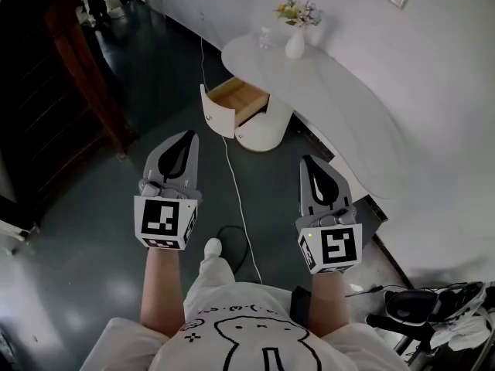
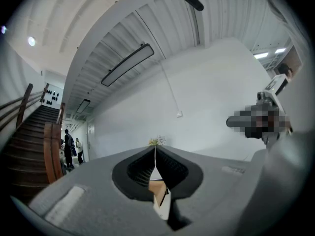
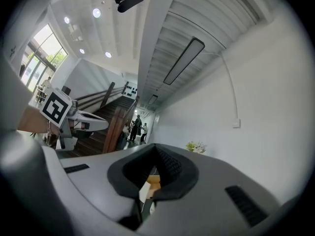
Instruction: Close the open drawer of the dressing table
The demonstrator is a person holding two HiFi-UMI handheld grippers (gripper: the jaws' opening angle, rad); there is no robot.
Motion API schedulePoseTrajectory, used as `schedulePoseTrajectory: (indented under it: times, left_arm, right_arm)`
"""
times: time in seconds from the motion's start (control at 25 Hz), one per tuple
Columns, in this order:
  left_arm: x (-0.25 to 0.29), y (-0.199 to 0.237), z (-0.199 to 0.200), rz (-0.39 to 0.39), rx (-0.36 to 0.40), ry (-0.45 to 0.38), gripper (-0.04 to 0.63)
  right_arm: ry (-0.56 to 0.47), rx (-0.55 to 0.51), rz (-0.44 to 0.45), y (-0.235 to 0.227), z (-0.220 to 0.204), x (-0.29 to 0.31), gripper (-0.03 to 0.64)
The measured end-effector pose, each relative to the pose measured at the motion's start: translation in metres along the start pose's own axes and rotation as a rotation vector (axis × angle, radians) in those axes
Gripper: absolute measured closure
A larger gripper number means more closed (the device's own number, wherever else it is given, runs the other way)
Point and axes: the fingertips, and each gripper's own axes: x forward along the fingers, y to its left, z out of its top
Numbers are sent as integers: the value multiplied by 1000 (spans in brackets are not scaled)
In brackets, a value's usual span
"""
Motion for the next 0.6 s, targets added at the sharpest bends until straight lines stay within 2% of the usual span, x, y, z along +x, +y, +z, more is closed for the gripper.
schedulePoseTrajectory:
  times: [0.48,0.6]
  left_arm:
    - [117,123,-45,-35,-22,25,580]
    - [141,141,-58,-62,5,38,580]
  right_arm:
    - [59,54,-29,5,-15,167,618]
    - [87,54,-40,8,-23,197,618]
